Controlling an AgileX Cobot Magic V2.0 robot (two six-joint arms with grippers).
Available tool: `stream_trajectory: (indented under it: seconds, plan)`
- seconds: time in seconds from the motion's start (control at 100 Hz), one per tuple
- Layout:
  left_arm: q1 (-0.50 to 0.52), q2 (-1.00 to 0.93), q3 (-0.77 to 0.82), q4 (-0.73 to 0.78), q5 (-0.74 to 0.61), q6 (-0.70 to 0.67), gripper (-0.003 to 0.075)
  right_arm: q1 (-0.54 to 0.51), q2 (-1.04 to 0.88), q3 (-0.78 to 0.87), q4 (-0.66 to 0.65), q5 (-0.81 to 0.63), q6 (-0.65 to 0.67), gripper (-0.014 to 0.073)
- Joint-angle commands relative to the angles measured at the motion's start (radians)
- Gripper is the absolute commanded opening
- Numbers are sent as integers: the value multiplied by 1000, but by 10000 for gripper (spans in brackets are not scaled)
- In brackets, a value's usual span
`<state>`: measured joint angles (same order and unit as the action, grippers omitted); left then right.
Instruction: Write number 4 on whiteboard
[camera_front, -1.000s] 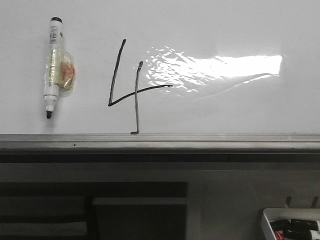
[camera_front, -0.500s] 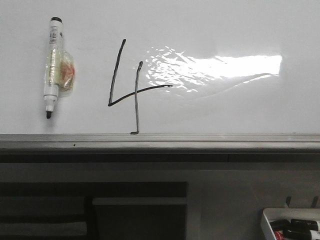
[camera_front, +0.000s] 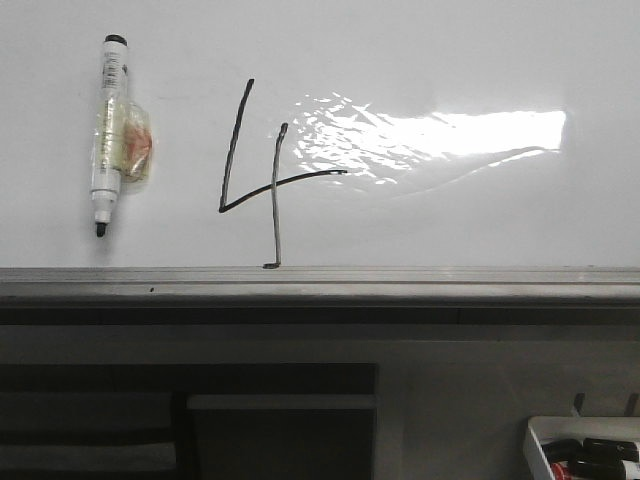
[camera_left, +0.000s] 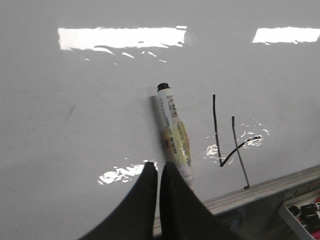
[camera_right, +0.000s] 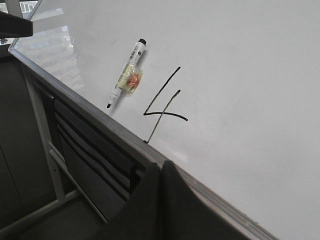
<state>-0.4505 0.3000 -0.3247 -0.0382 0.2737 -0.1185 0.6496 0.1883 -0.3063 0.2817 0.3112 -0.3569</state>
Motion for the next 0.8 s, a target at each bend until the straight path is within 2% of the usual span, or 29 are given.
stream_trajectory:
  seconds: [0.0,0.28,0.38,0.5,0.55,0.79]
  plan:
    - [54,-57,30,3,-82,1,-20,-7,11,-25,-2,-72,-7,-50]
    - [380,-251,231,25,-85,1,-20,-7,11,-25,-2,-72,-7,-50]
    - [459,-290,281,25,-87,1,-20,-7,11,-25,-2,-72,-7,-50]
    - [490,-336,351,25,-83,1,-20,-7,11,-25,-2,-72,-7,-50]
    - [490,-334,343,25,6,1,-20,-7,11,-25,-2,-72,-7,-50]
    - [490,-334,346,12,9,-6,-20,-7,11,-25,-2,-67,-7,-50]
